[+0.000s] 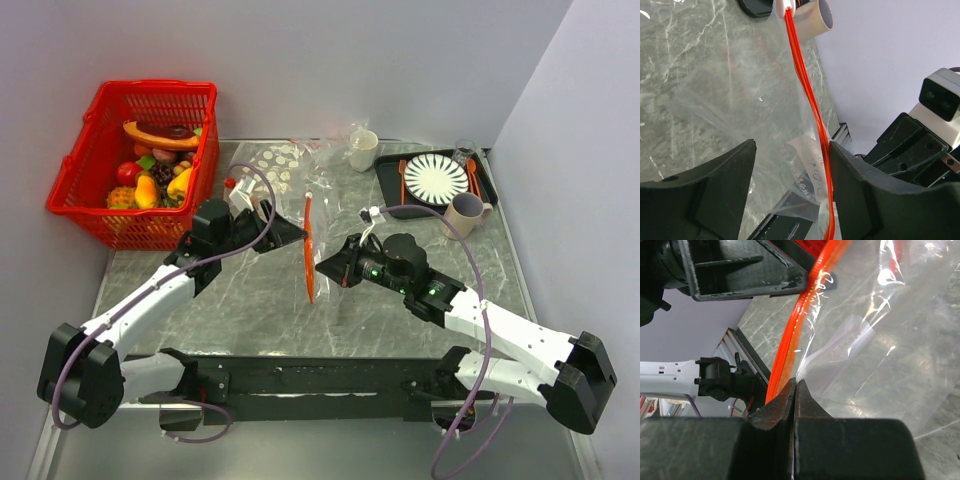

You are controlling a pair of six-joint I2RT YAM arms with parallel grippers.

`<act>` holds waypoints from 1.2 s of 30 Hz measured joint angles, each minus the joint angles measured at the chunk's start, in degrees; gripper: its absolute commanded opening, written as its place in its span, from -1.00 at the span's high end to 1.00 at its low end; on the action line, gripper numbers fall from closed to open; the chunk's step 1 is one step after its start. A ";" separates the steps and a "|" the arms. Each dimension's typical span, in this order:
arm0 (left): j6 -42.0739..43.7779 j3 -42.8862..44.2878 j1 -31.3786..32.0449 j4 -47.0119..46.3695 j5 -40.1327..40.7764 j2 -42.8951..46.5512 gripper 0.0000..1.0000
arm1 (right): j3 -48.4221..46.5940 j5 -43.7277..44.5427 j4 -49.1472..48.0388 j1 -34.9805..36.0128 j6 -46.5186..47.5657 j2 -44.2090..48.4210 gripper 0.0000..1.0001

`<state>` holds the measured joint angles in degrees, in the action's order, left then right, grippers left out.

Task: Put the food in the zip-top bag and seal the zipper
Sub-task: Open the zipper of the food storage bag.

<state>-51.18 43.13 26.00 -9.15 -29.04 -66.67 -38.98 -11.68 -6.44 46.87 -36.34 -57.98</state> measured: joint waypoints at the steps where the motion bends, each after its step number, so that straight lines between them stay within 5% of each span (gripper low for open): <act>1: 0.00 0.00 0.09 0.04 0.02 -0.17 -0.26 | 0.00 -0.04 0.00 0.00 0.00 0.00 1.00; 12: -0.76 0.00 0.35 -1.79 -0.24 0.46 -0.03 | 0.13 -0.04 -0.09 0.00 -0.02 0.00 1.00; 17: -2.56 -0.02 0.35 -4.52 -2.01 0.44 0.31 | 0.59 -0.07 -0.83 0.00 -0.04 0.00 1.00; 27: -4.07 -0.55 0.35 -6.95 -2.67 0.42 0.29 | 1.16 -0.04 -0.85 0.00 -0.07 0.04 1.00; 36: -4.04 -0.76 0.35 -6.51 -2.43 0.42 0.49 | 1.20 0.00 -0.85 0.00 -0.07 0.17 1.00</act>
<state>-55.22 42.37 26.35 -15.66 -31.46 -66.26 -37.78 -11.68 -7.29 46.87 -36.40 -57.80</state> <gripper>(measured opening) 0.250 0.008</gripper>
